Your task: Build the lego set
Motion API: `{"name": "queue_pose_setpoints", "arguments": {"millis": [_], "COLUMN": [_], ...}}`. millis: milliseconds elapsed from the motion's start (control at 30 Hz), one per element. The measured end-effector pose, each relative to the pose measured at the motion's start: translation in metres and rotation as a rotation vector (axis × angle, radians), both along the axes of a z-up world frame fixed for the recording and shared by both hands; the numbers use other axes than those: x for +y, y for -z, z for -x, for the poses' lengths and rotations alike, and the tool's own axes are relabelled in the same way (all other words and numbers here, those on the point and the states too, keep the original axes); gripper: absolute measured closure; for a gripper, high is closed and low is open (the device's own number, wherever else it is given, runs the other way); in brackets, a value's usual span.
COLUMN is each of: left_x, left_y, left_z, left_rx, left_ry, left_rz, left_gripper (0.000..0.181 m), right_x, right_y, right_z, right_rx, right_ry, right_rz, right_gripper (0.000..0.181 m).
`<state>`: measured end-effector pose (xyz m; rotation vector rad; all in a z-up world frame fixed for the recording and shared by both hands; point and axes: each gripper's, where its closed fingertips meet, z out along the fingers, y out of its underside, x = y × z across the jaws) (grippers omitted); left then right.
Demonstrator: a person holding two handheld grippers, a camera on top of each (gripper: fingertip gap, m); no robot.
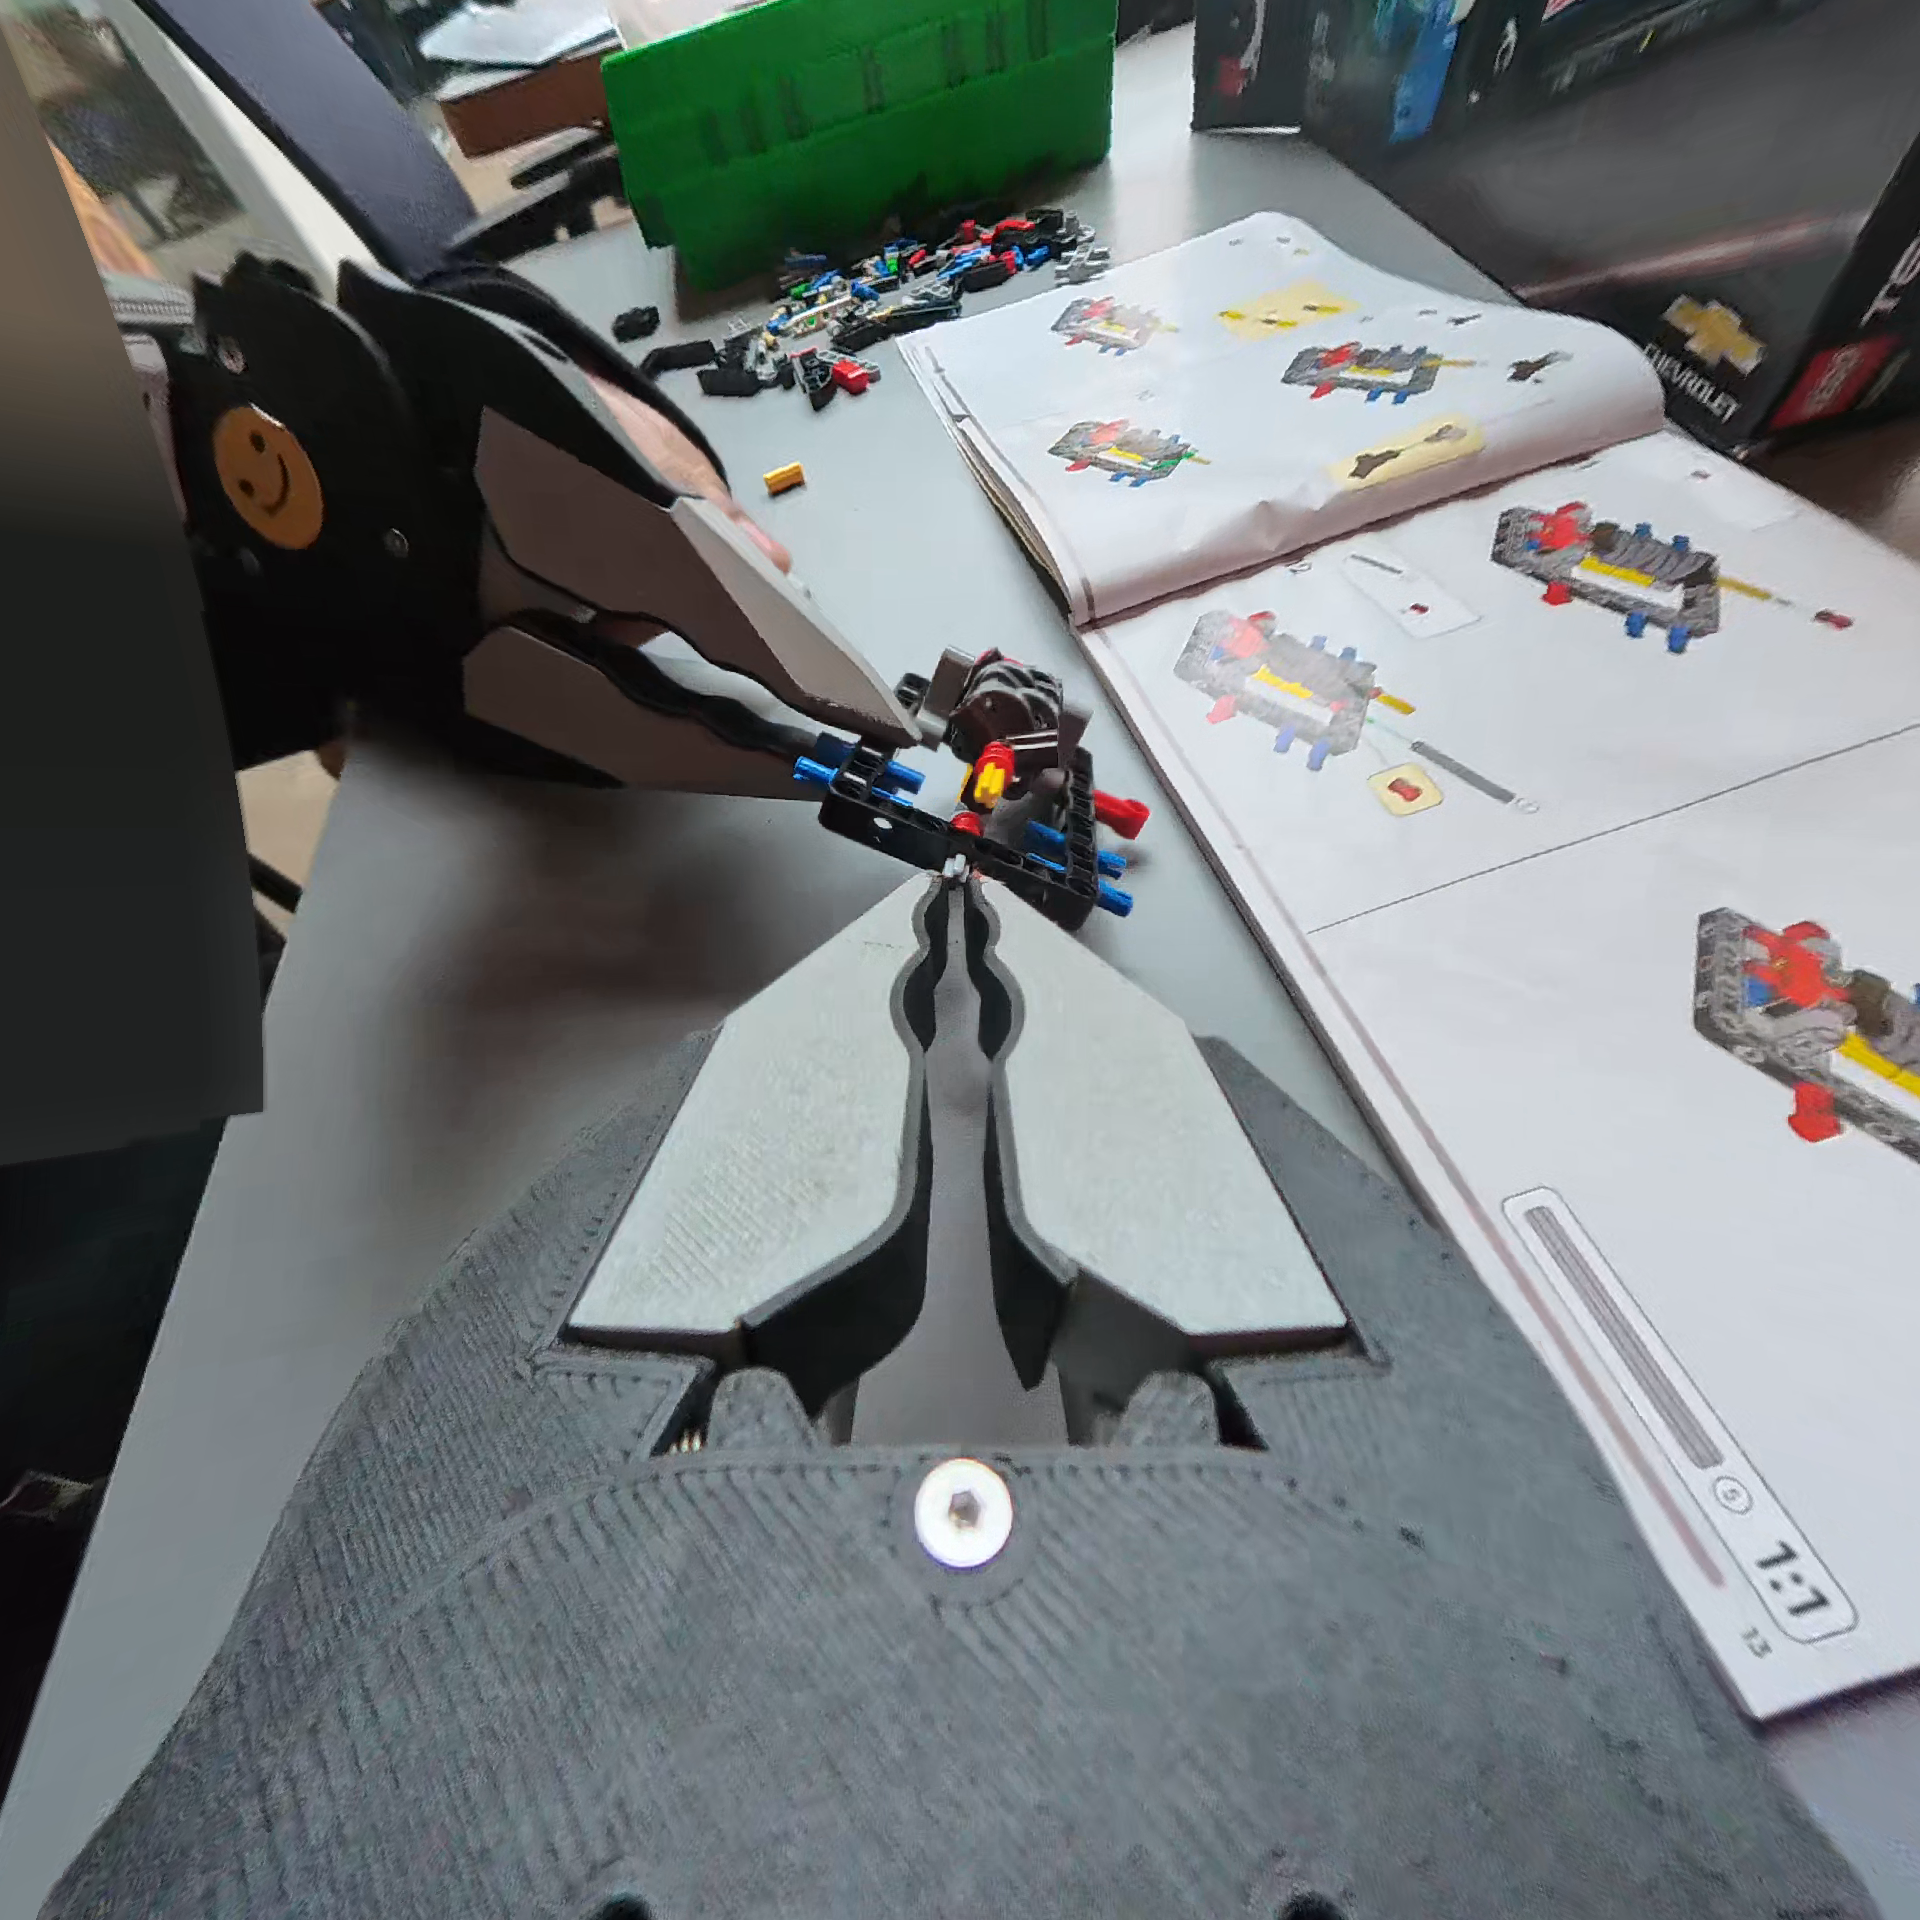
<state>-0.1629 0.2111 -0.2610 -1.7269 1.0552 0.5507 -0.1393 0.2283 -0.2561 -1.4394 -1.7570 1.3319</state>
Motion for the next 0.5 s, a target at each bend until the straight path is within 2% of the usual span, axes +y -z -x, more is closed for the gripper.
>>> {"name": "queue_pose_setpoints", "arguments": {"millis": [200, 300, 367, 500], "left_x": [0.000, -0.001, -0.003, -0.009], "left_y": [0.005, 0.010, 0.018, 0.033], "left_z": [0.000, -0.001, -0.001, -0.011], "left_rx": [0.100, 0.121, 0.124, 0.079], "left_ry": [-0.004, 0.000, -0.002, 0.035], "left_rz": [-0.011, 0.008, 0.044, 0.131], "left_gripper": [0.176, 0.175, 0.173, 0.168], "right_x": [-0.002, -0.003, -0.003, 0.005], "right_y": [0.007, 0.014, 0.016, 0.030], "right_z": [-0.002, -0.006, -0.009, -0.014], "right_rx": [-0.069, -0.099, -0.098, -0.159], "right_ry": [-0.020, -0.053, -0.077, -0.084], "right_rz": [0.096, 0.012, -0.038, -0.133], "right_gripper": [0.181, 0.180, 0.171, 0.171]}}
